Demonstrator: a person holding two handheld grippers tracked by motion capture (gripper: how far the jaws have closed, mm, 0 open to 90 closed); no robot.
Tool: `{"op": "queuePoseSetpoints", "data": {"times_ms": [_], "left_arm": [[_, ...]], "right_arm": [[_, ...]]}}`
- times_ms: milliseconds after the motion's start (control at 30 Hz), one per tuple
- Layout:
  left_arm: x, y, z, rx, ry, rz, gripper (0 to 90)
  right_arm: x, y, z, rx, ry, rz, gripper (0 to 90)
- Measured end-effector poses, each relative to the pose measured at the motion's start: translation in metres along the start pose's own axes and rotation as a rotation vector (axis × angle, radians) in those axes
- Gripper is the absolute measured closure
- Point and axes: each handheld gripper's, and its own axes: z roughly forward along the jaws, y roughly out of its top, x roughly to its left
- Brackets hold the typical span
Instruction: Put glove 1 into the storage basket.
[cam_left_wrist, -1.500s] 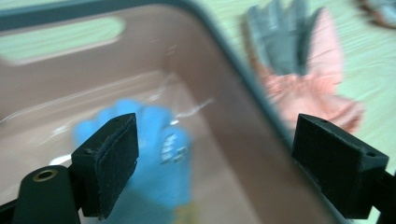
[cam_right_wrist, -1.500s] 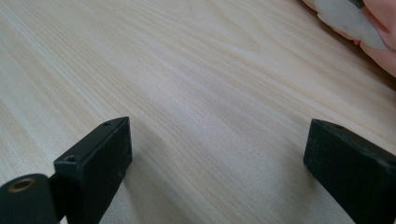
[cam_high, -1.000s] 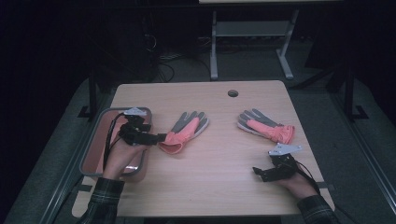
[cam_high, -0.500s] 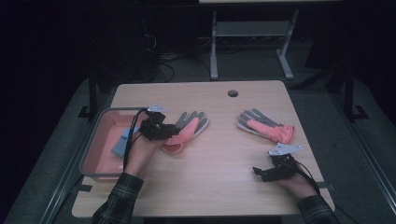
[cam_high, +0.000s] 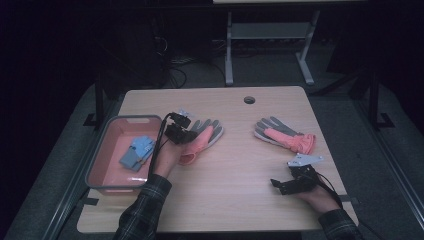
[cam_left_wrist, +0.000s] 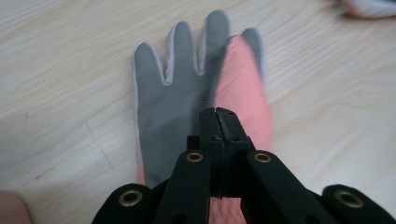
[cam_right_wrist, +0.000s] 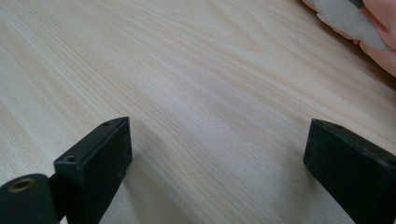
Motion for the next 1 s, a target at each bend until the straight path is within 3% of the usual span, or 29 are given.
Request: {"op": "queuePoseSetpoints", "data": {"times_ms": [133,267,333,367,500,667,867,1000], "left_arm": [[0.0,0.0,0.012,0.043,0.028,-0.002,89.6],[0.0,-0.001,0.018,0.077,0.012,-0.003,89.7],[-0.002,0.0,0.018,0.077,-0.013,-0.008,89.7],[-0.005,0.0,0.019,0.072,-0.052,-0.026,89.7],[-0.011,0.0,0.021,0.074,-0.091,-0.032,89.7],[-0.031,0.002,0.024,0.084,-0.178,-0.006,89.7],[-0.046,0.004,0.024,0.073,-0.22,0.016,89.7],[-0.046,0.004,0.015,0.065,-0.216,0.037,89.7]], "right_arm": [[0.0,0.0,0.0,-0.001,0.0,0.002,7.6],[0.0,0.0,0.0,-0.003,-0.001,0.002,7.6],[0.0,0.0,0.0,-0.003,0.0,0.003,7.7],[0.0,0.0,0.0,-0.003,0.0,0.003,7.6],[0.0,0.0,0.0,-0.003,0.0,0.001,7.6],[0.0,0.0,0.0,-0.003,0.0,0.002,7.6],[0.0,0.0,0.0,-0.003,0.0,0.002,7.7],[0.0,0.0,0.0,-0.002,0.0,0.001,7.7]]}}
